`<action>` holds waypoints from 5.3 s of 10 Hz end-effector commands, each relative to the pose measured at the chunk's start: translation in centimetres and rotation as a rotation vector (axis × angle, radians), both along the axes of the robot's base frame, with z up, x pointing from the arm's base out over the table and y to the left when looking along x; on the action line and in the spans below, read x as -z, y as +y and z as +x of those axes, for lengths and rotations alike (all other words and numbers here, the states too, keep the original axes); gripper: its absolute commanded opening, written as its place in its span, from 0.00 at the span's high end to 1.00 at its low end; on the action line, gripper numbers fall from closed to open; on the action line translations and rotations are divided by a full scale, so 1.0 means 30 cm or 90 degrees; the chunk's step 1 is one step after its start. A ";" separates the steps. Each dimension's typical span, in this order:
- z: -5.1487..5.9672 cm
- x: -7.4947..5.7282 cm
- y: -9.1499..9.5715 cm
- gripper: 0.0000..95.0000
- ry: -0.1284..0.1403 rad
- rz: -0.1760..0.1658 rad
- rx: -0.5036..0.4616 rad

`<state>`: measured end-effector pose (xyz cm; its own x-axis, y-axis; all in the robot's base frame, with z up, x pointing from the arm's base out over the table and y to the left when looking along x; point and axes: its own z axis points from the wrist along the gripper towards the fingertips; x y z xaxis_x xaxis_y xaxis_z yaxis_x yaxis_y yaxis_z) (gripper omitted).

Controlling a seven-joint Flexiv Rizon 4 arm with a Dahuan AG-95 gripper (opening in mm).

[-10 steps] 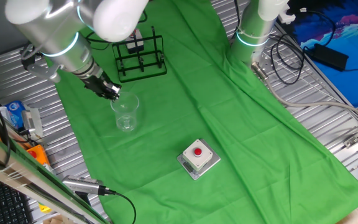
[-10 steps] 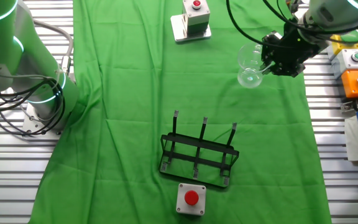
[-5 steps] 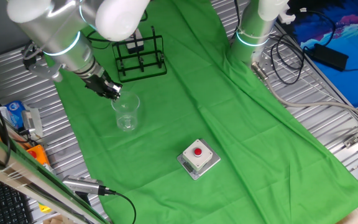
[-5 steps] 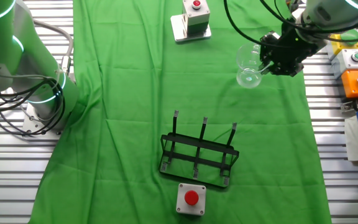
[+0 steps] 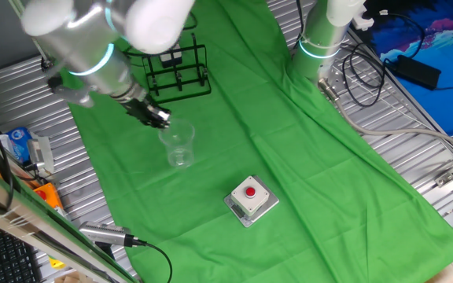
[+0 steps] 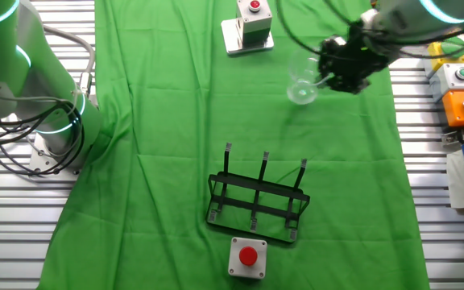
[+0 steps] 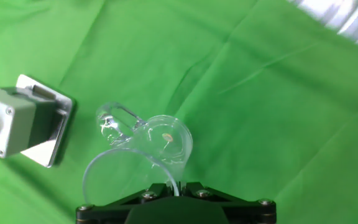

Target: Take the cup off the cup rack

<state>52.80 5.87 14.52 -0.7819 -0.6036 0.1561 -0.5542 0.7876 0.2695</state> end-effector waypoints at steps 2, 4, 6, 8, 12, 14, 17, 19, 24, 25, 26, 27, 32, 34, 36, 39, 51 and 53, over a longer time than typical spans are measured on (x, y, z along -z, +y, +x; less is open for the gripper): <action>-0.009 0.037 -0.005 1.00 -0.012 -0.082 -0.014; -0.023 0.070 -0.006 1.00 -0.022 -0.085 -0.009; -0.025 0.090 -0.008 1.00 -0.027 -0.081 -0.009; -0.024 0.096 -0.009 1.00 -0.034 -0.078 -0.009; -0.018 0.092 -0.010 0.00 -0.092 -0.061 -0.056; -0.013 0.092 -0.008 0.00 -0.092 -0.062 -0.054; 0.011 0.019 -0.003 0.00 -0.088 -0.062 -0.070; 0.025 -0.035 0.004 0.00 -0.088 -0.060 -0.076; 0.114 -0.179 0.009 1.00 -0.093 -0.057 -0.081; 0.146 -0.198 -0.021 1.00 -0.098 -0.061 -0.121; 0.159 -0.195 -0.045 1.00 -0.106 -0.067 -0.144; 0.168 -0.180 -0.074 1.00 -0.129 -0.085 -0.176; 0.230 -0.103 -0.206 1.00 -0.173 -0.081 -0.273; 0.237 -0.097 -0.228 1.00 -0.181 -0.078 -0.279; 0.237 -0.095 -0.229 1.00 -0.180 -0.078 -0.255; 0.237 -0.095 -0.229 1.00 -0.150 -0.069 -0.120; 0.480 0.161 -0.439 1.00 -0.167 -0.058 -0.087; 0.479 0.164 -0.439 1.00 -0.165 -0.079 -0.092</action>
<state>67.54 -7.25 9.57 -0.7473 -0.6638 0.0286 -0.6621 0.7476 0.0523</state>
